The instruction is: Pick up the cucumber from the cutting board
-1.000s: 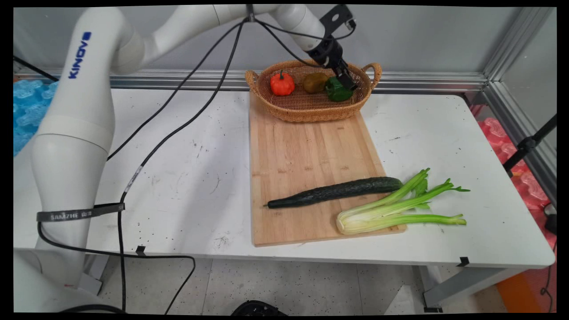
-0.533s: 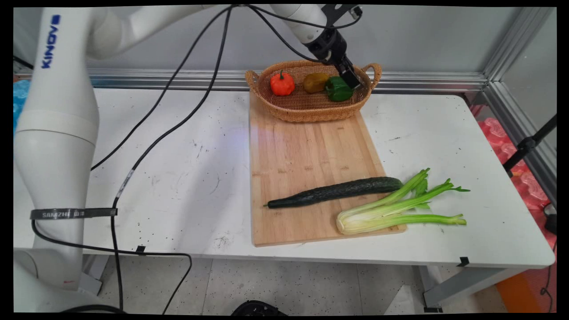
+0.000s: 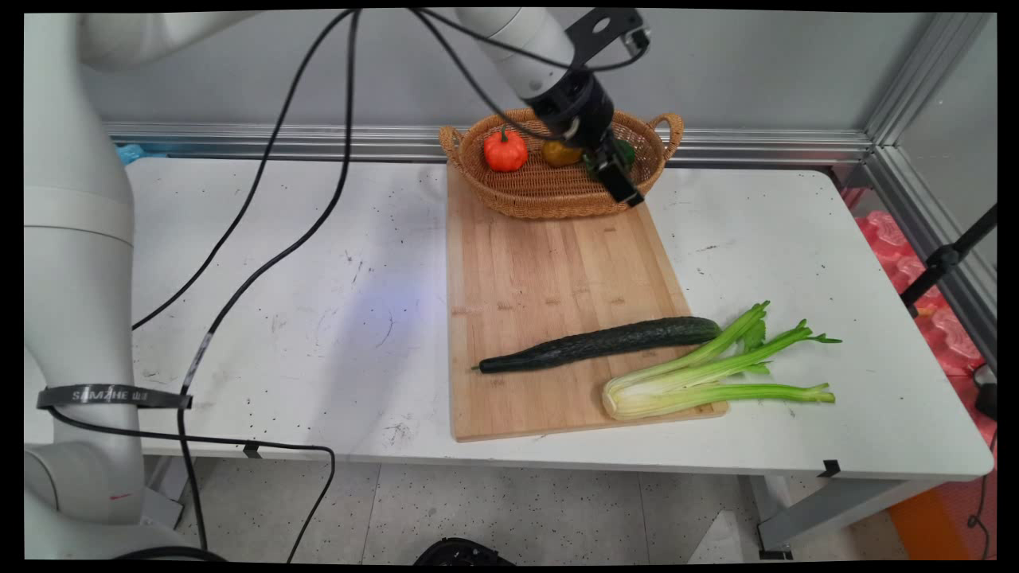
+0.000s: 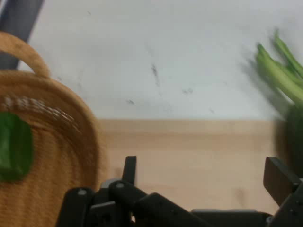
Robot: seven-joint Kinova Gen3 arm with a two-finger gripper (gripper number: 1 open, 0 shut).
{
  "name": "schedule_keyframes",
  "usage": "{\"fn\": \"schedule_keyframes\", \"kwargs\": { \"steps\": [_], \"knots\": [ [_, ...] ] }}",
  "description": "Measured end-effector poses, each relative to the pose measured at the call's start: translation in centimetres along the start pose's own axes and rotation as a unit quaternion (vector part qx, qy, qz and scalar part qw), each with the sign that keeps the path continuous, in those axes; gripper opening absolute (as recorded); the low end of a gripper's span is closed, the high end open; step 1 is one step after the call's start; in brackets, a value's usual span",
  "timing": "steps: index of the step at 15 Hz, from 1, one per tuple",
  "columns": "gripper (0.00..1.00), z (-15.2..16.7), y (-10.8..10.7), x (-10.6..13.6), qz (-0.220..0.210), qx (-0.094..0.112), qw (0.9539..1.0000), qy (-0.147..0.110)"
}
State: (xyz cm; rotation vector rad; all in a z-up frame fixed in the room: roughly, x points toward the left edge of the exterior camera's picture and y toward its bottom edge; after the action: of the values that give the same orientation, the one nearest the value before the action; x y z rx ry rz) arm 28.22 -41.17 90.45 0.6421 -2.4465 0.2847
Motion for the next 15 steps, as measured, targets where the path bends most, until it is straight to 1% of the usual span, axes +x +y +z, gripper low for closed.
{"fn": "schedule_keyframes", "kwargs": {
  "steps": [4, 7, 13, 15],
  "knots": [
    [1.0, -1.6, 3.8, -2.0, 0.01, 0.001, 0.9995, -0.03],
    [1.0, -2.3, 5.9, -3.5, 0.011, 0.001, 0.9989, -0.046],
    [1.0, -3.3, 10.4, -7.4, 0.014, -0.011, 0.9968, -0.078],
    [1.0, -3.2, 11.3, -8.3, 0.015, -0.013, 0.9963, -0.083]
  ]
}}
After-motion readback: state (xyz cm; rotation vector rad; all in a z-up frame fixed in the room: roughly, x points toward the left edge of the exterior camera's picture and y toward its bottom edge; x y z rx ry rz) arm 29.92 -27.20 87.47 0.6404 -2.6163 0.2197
